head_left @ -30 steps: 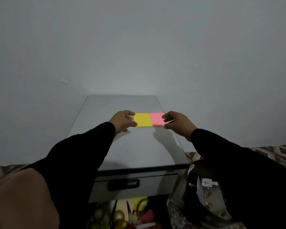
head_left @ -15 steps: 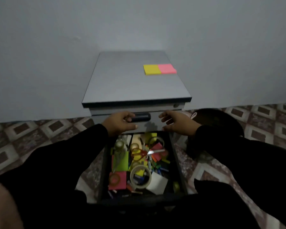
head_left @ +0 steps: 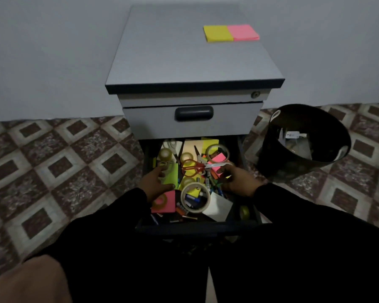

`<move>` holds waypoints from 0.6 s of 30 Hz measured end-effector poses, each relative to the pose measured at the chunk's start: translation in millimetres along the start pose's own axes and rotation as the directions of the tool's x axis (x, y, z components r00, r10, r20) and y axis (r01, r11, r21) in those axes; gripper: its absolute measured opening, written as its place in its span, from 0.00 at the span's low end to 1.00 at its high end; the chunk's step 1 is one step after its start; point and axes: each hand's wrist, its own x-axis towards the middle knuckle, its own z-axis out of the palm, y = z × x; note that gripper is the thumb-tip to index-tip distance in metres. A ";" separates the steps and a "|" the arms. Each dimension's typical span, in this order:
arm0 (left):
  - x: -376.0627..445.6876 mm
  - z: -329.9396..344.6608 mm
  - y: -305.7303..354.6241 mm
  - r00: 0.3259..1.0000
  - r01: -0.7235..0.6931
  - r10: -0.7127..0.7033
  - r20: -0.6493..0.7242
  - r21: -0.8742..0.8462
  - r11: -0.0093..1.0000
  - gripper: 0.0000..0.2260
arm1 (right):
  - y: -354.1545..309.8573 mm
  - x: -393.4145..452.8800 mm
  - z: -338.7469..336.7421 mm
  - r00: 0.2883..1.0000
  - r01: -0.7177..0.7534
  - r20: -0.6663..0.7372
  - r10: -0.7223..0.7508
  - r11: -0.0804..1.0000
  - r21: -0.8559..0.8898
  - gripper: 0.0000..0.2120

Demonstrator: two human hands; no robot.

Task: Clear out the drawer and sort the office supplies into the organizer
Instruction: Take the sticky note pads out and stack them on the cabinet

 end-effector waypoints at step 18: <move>54.4 -5.1 -69.9 0.950 -0.047 0.102 -0.296 0.186 0.981 0.30 | -31.9 105.6 81.2 0.998 -0.062 0.011 0.062 0.957 0.284 0.13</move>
